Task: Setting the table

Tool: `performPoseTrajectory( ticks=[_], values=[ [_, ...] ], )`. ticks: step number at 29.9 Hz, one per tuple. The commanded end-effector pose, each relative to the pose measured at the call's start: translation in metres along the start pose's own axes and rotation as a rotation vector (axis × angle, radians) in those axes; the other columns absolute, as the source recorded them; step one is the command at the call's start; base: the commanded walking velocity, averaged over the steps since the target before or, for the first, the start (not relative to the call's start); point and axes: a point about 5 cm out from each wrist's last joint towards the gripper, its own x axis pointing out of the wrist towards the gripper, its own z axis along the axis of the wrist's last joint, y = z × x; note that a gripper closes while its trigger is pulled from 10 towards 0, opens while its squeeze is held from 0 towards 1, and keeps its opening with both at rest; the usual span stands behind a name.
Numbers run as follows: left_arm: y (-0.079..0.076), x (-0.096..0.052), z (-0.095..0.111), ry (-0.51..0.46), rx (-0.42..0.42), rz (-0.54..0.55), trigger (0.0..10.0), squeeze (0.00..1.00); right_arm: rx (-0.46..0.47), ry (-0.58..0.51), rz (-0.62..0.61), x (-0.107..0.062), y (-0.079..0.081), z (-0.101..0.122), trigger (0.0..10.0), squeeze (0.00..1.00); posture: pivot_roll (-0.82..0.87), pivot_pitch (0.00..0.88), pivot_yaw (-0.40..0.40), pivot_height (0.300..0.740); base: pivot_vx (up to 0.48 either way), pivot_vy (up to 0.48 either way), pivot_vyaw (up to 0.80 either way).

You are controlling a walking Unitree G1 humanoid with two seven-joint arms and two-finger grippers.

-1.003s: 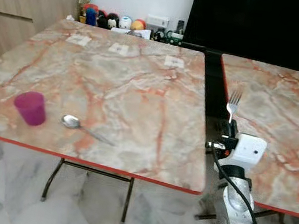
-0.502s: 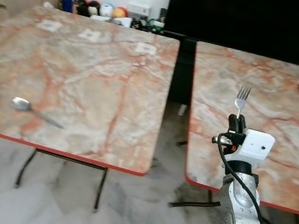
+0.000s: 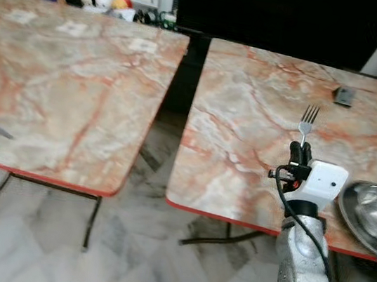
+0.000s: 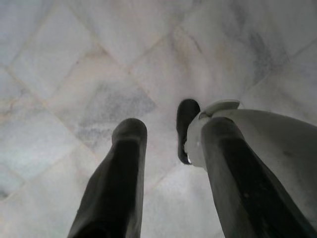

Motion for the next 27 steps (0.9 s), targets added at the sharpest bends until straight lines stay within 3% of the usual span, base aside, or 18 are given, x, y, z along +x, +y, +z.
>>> performPoseTrajectory(
  ticks=[1, 22, 27],
  values=[
    [-0.0019, -0.0021, -0.0093, 0.032, 0.006, -0.008, 10.0, 0.00, -0.010, -0.011, -0.029, 0.0000, -0.0096, 0.0029, 10.0, 0.00, 0.05, 0.144, -0.046, 0.740, 0.000, -0.368, 0.00],
    [-0.0011, -0.0028, -0.0101, 0.026, 0.007, -0.010, 10.0, 0.00, -0.016, -0.013, -0.040, 0.0008, -0.0131, 0.0039, 10.0, 0.00, 0.06, 0.149, -0.046, 0.740, 0.000, -0.368, 0.00],
    [-0.0012, -0.0027, -0.0100, 0.025, 0.003, -0.003, 10.0, 0.00, -0.017, -0.014, -0.045, 0.0012, -0.0140, 0.0041, 10.0, 0.00, 0.06, 0.150, -0.045, 0.740, 0.000, 0.000, 0.00]
  ],
)
